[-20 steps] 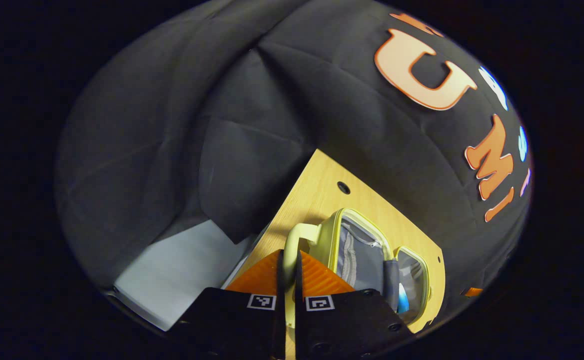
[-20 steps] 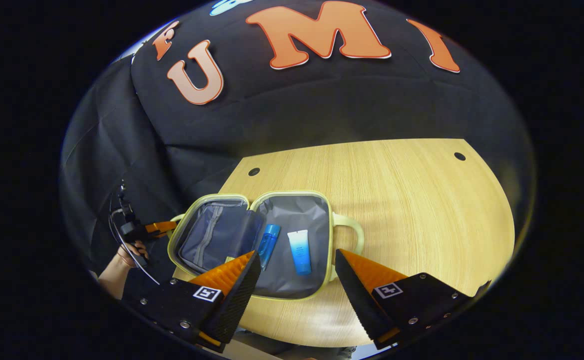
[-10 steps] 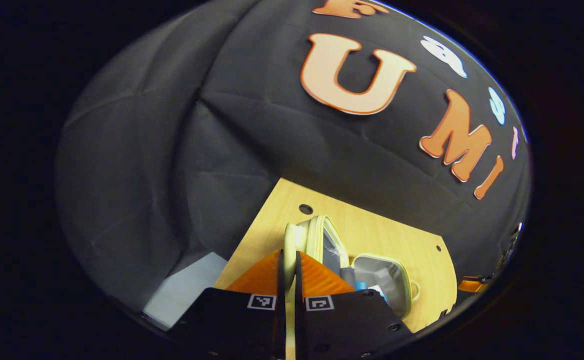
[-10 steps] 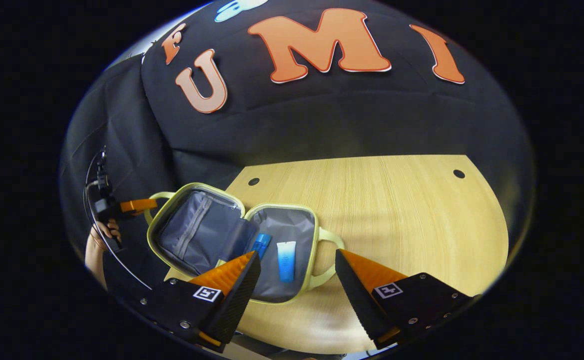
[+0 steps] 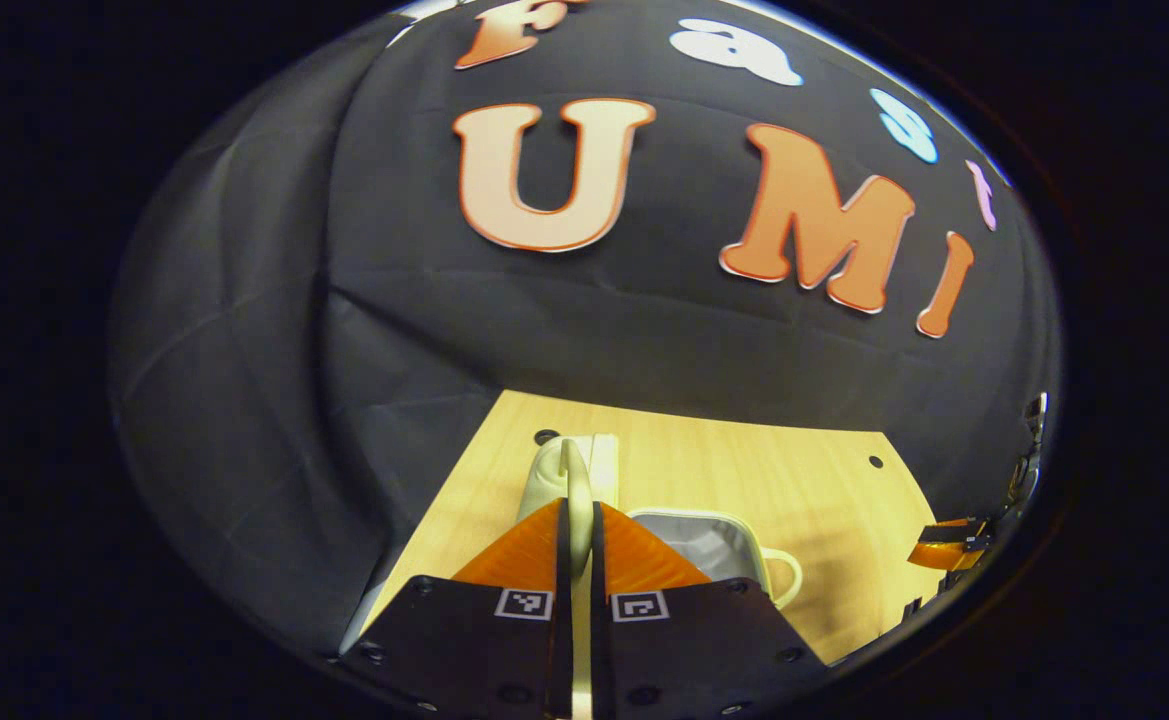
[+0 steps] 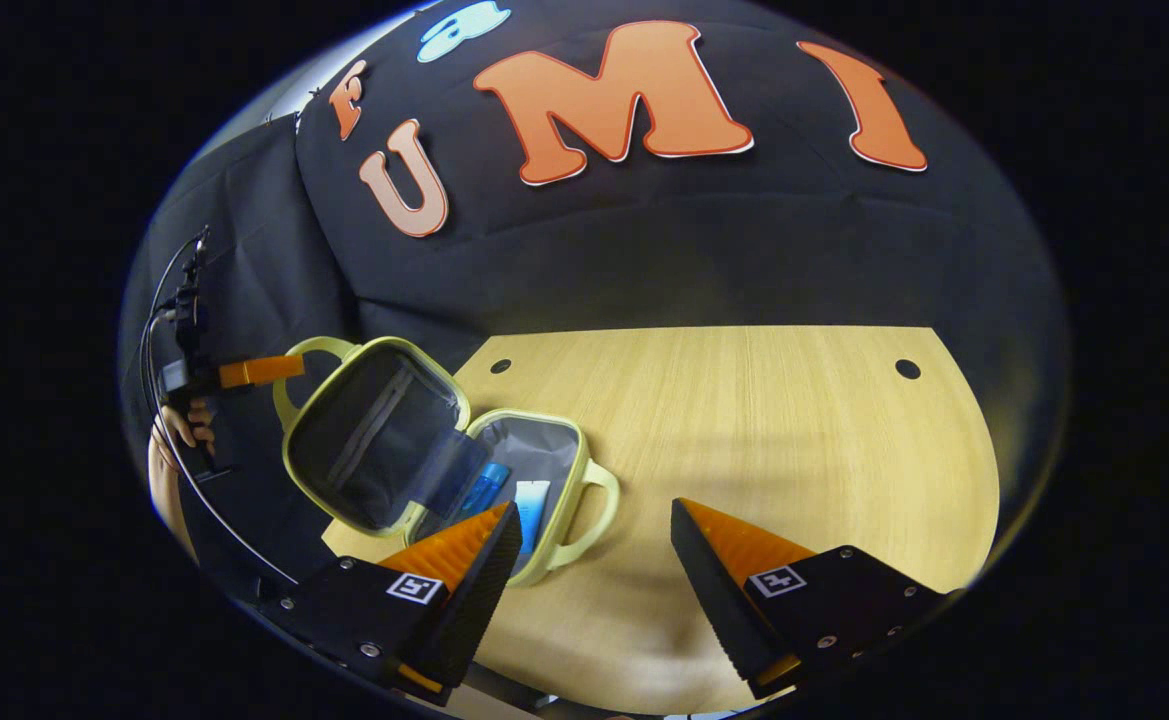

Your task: First open the suitcase, pack the skin care products into it, and then close the suitcase.

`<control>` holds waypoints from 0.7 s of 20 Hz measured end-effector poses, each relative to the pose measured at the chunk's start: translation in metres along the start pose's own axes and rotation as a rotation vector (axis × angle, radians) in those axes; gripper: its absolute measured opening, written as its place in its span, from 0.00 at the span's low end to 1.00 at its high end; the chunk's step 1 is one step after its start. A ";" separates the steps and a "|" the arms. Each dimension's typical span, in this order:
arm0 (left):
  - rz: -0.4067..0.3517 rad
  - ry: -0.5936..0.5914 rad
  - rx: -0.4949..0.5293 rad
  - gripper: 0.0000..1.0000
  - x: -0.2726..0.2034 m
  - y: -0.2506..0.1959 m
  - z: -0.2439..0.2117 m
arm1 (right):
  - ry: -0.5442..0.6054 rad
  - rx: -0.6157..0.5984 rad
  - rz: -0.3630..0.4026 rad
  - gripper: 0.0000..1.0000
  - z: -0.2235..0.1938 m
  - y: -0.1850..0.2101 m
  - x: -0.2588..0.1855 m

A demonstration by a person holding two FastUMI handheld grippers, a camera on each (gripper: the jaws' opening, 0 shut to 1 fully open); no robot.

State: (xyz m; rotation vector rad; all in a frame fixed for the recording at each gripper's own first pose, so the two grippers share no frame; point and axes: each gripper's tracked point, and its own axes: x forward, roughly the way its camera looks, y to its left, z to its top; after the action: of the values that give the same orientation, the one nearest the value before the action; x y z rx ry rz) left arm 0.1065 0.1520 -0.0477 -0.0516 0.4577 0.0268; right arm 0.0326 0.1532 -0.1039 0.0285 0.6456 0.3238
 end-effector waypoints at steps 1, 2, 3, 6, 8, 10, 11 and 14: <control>-0.003 0.004 0.029 0.07 -0.004 -0.022 -0.002 | 0.005 -0.001 0.001 0.96 -0.003 -0.008 -0.005; -0.004 0.009 0.056 0.07 -0.005 -0.040 -0.003 | 0.004 -0.001 0.002 0.96 -0.003 -0.016 -0.010; -0.008 0.014 0.078 0.07 -0.005 -0.056 -0.006 | 0.001 -0.001 0.003 0.96 -0.003 -0.024 -0.015; -0.012 0.031 0.132 0.07 -0.004 -0.102 -0.020 | -0.011 0.002 -0.004 0.96 -0.010 -0.045 -0.026; 0.017 0.032 0.202 0.07 0.003 -0.125 -0.029 | -0.019 0.009 -0.012 0.96 -0.014 -0.060 -0.036; 0.035 0.035 0.277 0.07 0.008 -0.147 -0.040 | -0.025 0.016 -0.028 0.96 -0.018 -0.076 -0.045; 0.034 0.039 0.305 0.09 0.010 -0.161 -0.048 | -0.023 0.021 -0.039 0.96 -0.021 -0.084 -0.048; -0.007 0.067 0.350 0.07 0.025 -0.199 -0.073 | -0.027 0.029 -0.067 0.96 -0.027 -0.104 -0.063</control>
State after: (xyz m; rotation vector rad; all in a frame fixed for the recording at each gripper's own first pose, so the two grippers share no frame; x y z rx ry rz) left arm 0.1036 -0.0503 -0.1156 0.2901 0.5237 -0.0619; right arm -0.0003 0.0329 -0.1018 0.0393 0.6235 0.2492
